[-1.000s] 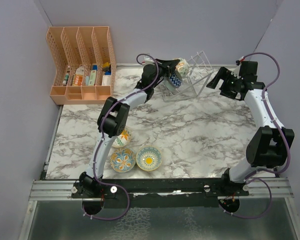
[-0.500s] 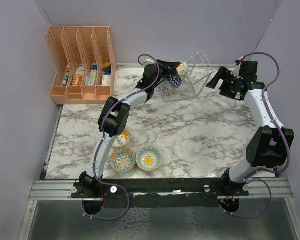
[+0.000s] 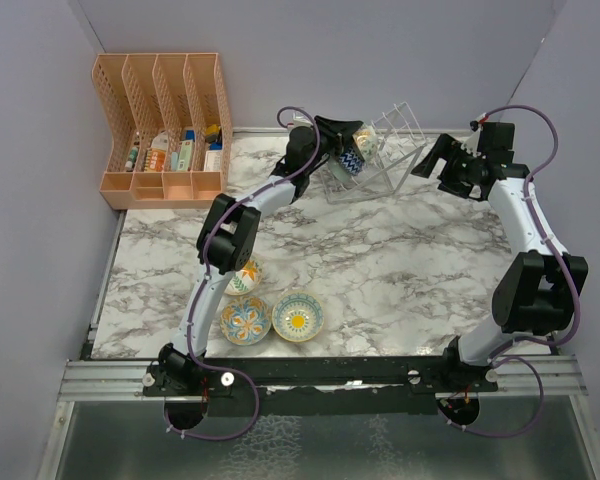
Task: Load the bowls into the dish rack
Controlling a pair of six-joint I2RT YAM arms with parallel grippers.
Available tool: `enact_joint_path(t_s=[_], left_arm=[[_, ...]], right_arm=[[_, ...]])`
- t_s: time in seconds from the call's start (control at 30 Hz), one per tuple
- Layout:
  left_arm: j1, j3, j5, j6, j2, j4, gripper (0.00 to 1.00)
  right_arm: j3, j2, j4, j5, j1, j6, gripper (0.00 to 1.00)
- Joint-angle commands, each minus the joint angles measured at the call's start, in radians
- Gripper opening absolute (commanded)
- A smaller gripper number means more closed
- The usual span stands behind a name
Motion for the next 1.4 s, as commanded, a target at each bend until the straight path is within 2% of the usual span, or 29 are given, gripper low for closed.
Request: enact_joint_path(t_s=[0.0,0.4,0.5,0.7,0.77,1.37], left_arm=[[0.007,0.04,0.014,0.008,-0.015,0.009,0.34],[0.013,0.013,0.034,0.027,-0.044,-0.028,0.43],[0.014,-0.006,0.039,0.033,-0.06,-0.042,0.6],[0.018,-0.02,0.044,0.047,-0.075,-0.076,0.82],[0.019,-0.02,0.045,0.057,-0.082,-0.091,0.98],[0.036,0.068,0.067,0.227,-0.127,-0.395,0.99]], right_arm=[[0.0,0.01,0.022,-0.023,-0.007,-0.012,0.91],[-0.005,0.017,0.027,-0.038,-0.006,-0.01,0.91],[-0.009,0.016,0.03,-0.041,-0.006,-0.008,0.91],[-0.02,0.012,0.036,-0.043,-0.006,-0.007,0.91],[-0.022,0.009,0.037,-0.043,-0.006,-0.006,0.91],[-0.041,-0.005,0.045,-0.05,-0.006,-0.004,0.91]])
